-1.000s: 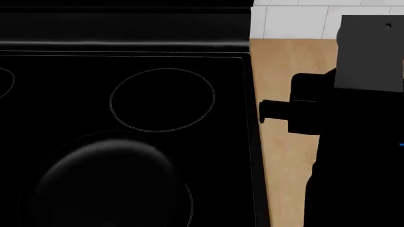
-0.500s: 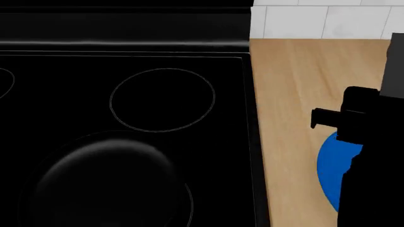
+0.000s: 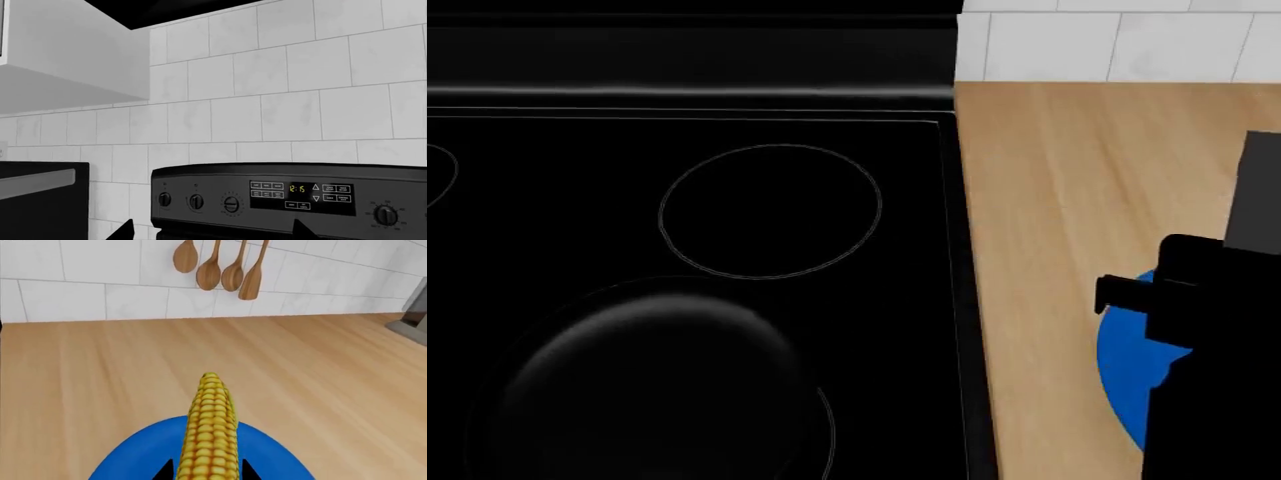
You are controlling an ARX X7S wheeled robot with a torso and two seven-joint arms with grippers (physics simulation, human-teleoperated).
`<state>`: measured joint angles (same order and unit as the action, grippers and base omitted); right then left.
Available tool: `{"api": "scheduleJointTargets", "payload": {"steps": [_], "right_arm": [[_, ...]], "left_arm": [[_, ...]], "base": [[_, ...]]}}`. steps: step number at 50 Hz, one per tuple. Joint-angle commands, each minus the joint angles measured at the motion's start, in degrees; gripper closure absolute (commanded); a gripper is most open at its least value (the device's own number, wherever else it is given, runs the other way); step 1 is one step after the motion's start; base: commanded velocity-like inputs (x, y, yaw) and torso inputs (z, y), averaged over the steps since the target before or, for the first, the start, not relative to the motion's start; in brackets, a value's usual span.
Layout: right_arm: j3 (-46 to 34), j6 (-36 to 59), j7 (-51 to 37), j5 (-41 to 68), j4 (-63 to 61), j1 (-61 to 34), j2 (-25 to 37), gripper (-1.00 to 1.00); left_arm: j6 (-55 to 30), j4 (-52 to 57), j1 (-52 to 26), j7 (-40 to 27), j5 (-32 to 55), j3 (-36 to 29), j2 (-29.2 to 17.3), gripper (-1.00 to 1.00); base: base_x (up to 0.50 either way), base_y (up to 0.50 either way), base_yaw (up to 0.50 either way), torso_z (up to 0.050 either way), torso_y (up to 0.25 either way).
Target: Pick the corn from the pan and place it on the plate.
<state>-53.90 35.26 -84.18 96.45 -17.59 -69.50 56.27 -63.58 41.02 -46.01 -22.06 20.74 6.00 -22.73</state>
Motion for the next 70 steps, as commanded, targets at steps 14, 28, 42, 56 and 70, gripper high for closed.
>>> {"api": "scheduleJointTargets", "payload": {"steps": [14, 28, 42, 56, 70], "right_arm": [[-0.43, -3.02, 3.52, -2.54, 3.15, 3.76, -0.97, 1.0], [-0.21, -4.01, 3.93, -2.33, 3.41, 4.82, -0.76, 1.0], [0.53, -5.47, 4.41, -1.36, 3.37, 5.88, -0.25, 1.0], [0.66, -5.77, 4.63, -1.15, 4.01, 6.13, -0.38, 1.0], [1.73, -7.83, 5.04, -0.42, 3.42, 7.44, 0.62, -1.0]], "left_arm": [[2.43, -3.68, 0.56, 0.86, -0.54, 0.61, 1.32, -1.0], [2.86, -3.89, 1.03, 0.72, -0.39, 0.79, 1.22, -1.0], [1.55, -2.71, 0.72, 0.27, 0.22, 1.21, 1.03, -1.0], [2.17, -3.31, 0.79, 0.11, 0.22, 1.02, 0.96, -1.0], [1.54, -2.53, 0.99, -0.16, 0.66, 1.25, 0.82, -1.0]], "base": [[0.0, 0.0, 0.0, 0.0, 0.0], [0.0, 0.0, 0.0, 0.0, 0.001], [0.0, 0.0, 0.0, 0.0, 0.0], [0.0, 0.0, 0.0, 0.0, 0.0], [0.0, 0.0, 0.0, 0.0, 0.0]]}}
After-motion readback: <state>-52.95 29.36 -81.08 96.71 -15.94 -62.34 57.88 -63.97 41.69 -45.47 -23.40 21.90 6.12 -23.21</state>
